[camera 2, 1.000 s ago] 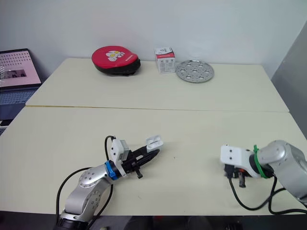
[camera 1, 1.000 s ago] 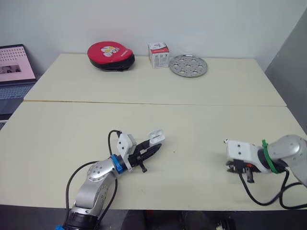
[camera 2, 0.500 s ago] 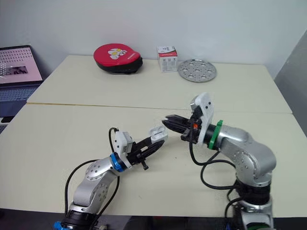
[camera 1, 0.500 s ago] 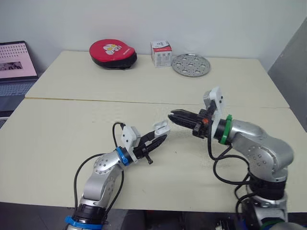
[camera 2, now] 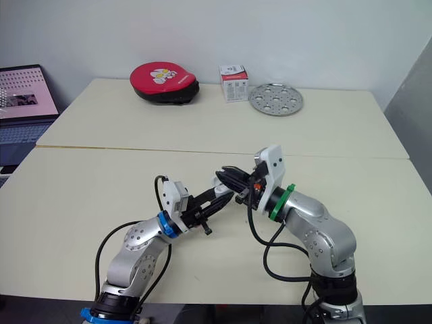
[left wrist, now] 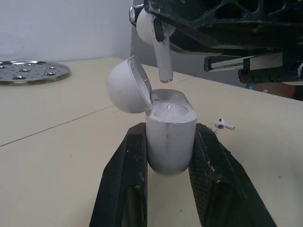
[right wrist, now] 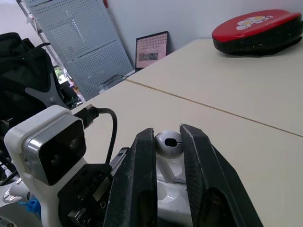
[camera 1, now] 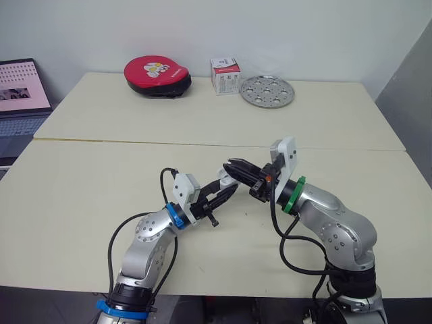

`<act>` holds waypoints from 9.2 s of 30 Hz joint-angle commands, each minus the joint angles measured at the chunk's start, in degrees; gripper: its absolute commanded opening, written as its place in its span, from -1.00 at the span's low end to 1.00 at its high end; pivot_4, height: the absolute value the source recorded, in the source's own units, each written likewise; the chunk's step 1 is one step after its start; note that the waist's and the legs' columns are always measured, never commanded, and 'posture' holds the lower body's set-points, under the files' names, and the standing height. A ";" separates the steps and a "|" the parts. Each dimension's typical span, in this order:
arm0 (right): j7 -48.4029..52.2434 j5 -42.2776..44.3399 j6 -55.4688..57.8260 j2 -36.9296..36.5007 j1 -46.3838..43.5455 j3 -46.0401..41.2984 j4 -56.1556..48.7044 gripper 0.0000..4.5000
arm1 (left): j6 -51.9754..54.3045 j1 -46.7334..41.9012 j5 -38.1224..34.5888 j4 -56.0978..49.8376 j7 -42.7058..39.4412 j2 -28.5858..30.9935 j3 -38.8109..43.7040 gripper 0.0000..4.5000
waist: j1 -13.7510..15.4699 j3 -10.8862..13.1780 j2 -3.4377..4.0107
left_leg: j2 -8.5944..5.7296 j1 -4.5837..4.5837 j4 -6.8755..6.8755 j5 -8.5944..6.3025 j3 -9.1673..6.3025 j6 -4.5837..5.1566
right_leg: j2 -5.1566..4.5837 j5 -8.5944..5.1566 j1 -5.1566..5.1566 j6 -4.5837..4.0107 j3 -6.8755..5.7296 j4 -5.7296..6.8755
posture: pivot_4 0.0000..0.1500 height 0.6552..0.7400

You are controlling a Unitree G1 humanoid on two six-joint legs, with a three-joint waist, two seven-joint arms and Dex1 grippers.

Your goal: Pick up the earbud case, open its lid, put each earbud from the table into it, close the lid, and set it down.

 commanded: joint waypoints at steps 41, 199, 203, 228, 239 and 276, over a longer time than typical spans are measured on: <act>-1.82 7.12 -4.78 -12.35 7.08 -3.00 -10.91 0.42 | 0.41 -0.44 -0.61 -2.54 2.26 -1.33 -0.38 -0.64 | 0.10 0.00 0.00 | -0.01 -0.02 -0.01 0.00 -0.01 0.00 | -0.01 0.00 0.00 0.00 0.00 -0.04 | 1.00 1.00; 44.34 -34.92 -25.31 -68.66 22.55 5.13 0.50 -0.07 | 2.69 7.73 -0.18 -8.73 3.17 1.11 -4.14 -0.64 | 0.19 0.06 0.11 | -0.01 0.77 -0.03 -0.03 0.16 0.04 | -0.08 0.03 1.18 0.05 0.09 -0.92 | 1.00 1.00; 45.00 -34.84 -25.24 -68.74 22.50 5.48 -0.13 -0.70 | 2.72 7.72 -0.15 -8.78 3.19 1.12 -4.25 -0.64 | 0.18 0.06 0.11 | -0.01 0.78 -0.03 -0.03 0.16 0.04 | -0.08 0.03 1.18 0.05 0.10 -0.92 | 1.00 1.00; 25.01 -6.48 -11.21 -32.70 0.11 -5.87 -8.17 -0.83 | 0.52 0.83 -0.09 -5.14 1.22 -0.36 -4.24 -0.64 | 0.21 0.07 0.09 | -0.06 0.52 -0.01 -0.03 -0.12 0.04 | -0.06 0.08 1.05 0.08 -0.08 -0.89 | 1.00 1.00; 10.81 -6.95 -15.96 -17.92 0.55 -2.14 -6.30 -0.83 | 0.20 -3.69 -0.32 -3.58 0.49 -1.66 -4.18 -0.64 | 0.20 0.05 0.12 | -0.09 0.46 -0.03 -0.03 -0.56 0.03 | -0.09 0.10 1.02 0.10 -0.24 -0.82 | 1.00 1.00; 10.49 -8.50 -19.87 -23.05 3.55 0.90 -5.01 0.36 | 0.09 -3.62 -0.26 -4.34 0.28 -1.47 -4.50 -0.64 | 0.20 0.06 0.12 | -0.07 0.45 -0.04 -0.03 -0.65 0.04 | -0.05 0.09 1.02 0.09 -0.31 -0.79 | 1.00 1.00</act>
